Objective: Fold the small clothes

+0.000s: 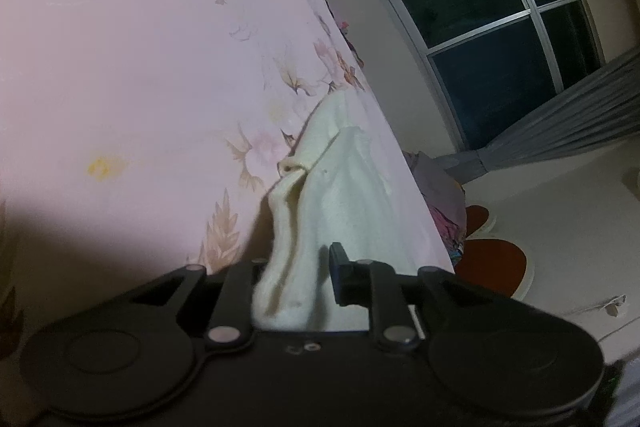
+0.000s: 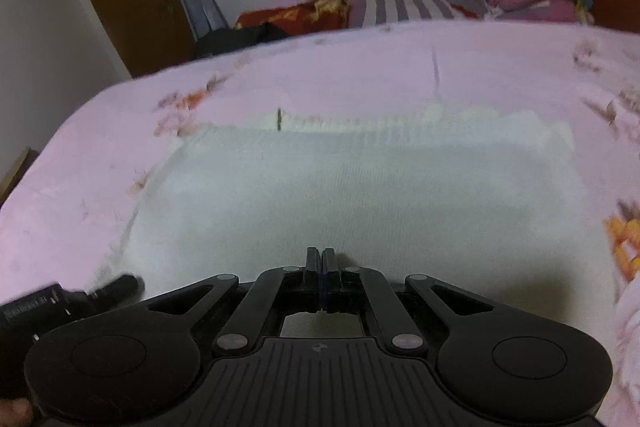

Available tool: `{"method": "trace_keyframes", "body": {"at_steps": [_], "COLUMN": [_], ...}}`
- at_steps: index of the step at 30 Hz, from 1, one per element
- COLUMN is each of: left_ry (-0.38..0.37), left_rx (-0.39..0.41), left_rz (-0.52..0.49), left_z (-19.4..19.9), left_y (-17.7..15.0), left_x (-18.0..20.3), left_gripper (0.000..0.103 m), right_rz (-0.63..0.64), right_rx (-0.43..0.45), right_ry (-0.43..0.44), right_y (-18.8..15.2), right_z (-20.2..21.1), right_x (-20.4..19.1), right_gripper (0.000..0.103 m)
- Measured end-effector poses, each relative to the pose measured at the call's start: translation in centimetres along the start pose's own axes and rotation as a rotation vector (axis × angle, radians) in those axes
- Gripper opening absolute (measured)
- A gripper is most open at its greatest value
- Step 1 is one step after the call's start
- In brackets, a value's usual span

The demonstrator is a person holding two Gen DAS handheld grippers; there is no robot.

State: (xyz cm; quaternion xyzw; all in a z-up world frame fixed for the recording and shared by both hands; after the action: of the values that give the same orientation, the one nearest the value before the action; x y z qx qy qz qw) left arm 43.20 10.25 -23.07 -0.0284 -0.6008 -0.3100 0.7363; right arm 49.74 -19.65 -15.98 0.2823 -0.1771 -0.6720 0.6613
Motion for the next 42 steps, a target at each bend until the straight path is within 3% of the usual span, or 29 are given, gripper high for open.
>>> {"method": "trace_keyframes", "body": {"at_steps": [5,6,8,11,15,21,25,27,29,30,31,32,33,34,35,36,38,42], "left_ry": [0.005,0.008,0.025,0.019,-0.007,-0.034,-0.046,-0.009,0.049,0.090,0.115,0.097,0.050,-0.001,-0.025,-0.033,-0.030,0.063], "left_rx": [0.005,0.003,-0.004,-0.022,-0.079,-0.194,-0.311,-0.394,-0.483,-0.529,-0.562,-0.580,-0.583,-0.581,-0.570,-0.547,-0.485,-0.375], "left_rz": [-0.001,-0.005,-0.047,-0.182,-0.341,-0.522,-0.618,-0.665,-0.704,-0.717,-0.724,-0.720,-0.704,-0.692,-0.690,-0.691,-0.685,-0.683], "left_z": [0.1,0.1,0.2,0.5,-0.2,-3.6,-6.7,-8.7,-11.1,-12.0,-12.7,-12.5,-12.1,-11.4,-10.7,-10.0,-8.6,-7.8], "left_y": [0.6,0.7,0.9,0.5,-1.3,-6.9,-12.2,-15.0,-17.8,-19.1,-20.2,-20.7,-20.9,-20.8,-20.5,-19.8,-17.6,-12.2], "left_x": [-0.1,0.0,1.0,5.0,10.4,17.1,20.1,20.5,20.1,19.7,19.5,19.4,19.8,20.4,20.9,21.2,21.4,19.6], "left_gripper": [0.014,0.009,0.007,0.007,0.007,0.007,0.007,0.007,0.018,0.035,0.043,0.043,0.047,0.058,0.065,0.074,0.072,0.049], "right_rz": [-0.069,-0.071,-0.082,-0.106,-0.204,-0.341,-0.406,-0.425,-0.446,-0.454,-0.452,-0.447,-0.447,-0.449,-0.452,-0.454,-0.449,-0.404], "right_rx": [0.001,0.001,-0.005,-0.029,0.023,0.079,0.106,0.114,0.098,0.092,0.088,0.085,0.087,0.090,0.100,0.125,0.134,0.107], "right_ry": [0.036,0.044,0.066,0.117,0.149,0.144,0.128,0.117,0.129,0.135,0.131,0.114,0.102,0.095,0.088,0.087,0.152,0.264], "right_y": [-1.1,-1.1,-1.0,-0.6,0.3,0.5,0.4,0.1,-0.2,-0.4,-0.4,-0.5,-0.7,-0.9,-0.9,-0.9,-0.5,0.1], "right_z": [-0.9,-0.9,-1.0,-0.8,1.6,4.9,6.8,7.7,8.2,8.4,8.6,8.9,9.2,9.4,9.7,10.0,10.1,9.3], "right_x": [1.2,1.4,1.8,2.8,6.8,15.7,21.1,23.4,25.4,26.2,26.7,27.3,27.8,28.3,28.9,29.1,28.9,26.0], "right_gripper": [0.000,0.000,0.000,0.000,0.000,0.000,0.000,0.000,0.000,0.000,0.000,0.000,0.003,0.030,0.066,0.068,0.067,0.060]}}
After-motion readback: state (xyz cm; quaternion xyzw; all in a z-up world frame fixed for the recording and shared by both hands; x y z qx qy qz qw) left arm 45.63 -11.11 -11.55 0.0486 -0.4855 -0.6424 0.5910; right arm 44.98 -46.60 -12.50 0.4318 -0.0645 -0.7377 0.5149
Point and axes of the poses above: each gripper's, at about its wrist camera, not at the fingertips, and z roughly against the way its jaws point, x to its right, y to its top, the point moved 3 cm from there along -z, roughly the way its jaws point, and after that the axes turned 13 degrees about -y, right-handed, at the moved point
